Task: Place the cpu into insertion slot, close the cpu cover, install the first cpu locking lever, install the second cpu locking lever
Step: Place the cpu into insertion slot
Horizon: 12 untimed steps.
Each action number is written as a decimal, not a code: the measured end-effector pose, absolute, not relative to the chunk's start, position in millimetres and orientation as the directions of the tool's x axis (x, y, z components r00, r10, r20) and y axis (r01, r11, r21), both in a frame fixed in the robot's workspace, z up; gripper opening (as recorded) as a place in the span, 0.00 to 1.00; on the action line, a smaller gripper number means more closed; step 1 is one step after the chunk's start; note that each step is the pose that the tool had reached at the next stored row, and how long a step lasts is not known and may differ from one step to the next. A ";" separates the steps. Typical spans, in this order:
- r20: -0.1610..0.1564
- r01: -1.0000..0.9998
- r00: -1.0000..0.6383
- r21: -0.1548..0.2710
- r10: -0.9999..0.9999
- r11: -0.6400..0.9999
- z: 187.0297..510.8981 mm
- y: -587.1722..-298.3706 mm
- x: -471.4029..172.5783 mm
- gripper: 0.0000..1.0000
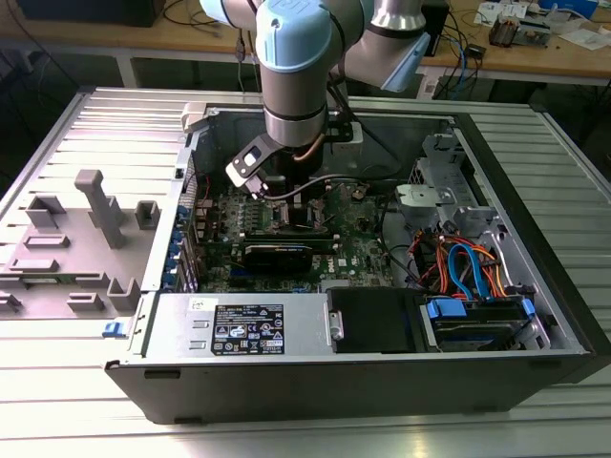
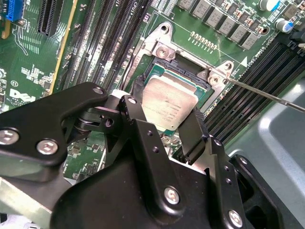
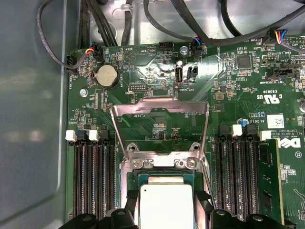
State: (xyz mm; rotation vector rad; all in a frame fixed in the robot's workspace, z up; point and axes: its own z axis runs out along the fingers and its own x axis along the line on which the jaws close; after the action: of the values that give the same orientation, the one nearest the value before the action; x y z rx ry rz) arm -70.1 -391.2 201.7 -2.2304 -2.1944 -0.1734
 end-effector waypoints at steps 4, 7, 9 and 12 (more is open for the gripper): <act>0.084 0.997 0.013 0.072 0.996 -0.019 201.7 -391.2 -70.0 0.55; 0.084 0.997 0.013 0.072 0.996 -0.020 201.5 -391.1 -71.0 0.55; 0.084 0.997 0.013 0.072 0.996 -0.019 201.5 -391.2 -71.0 0.55; 0.084 0.997 0.017 0.072 0.996 -0.023 198.0 -390.9 -71.1 0.55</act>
State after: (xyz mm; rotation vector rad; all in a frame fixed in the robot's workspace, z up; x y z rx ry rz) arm -71.1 -390.9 198.0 -2.2343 -2.1907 -0.1734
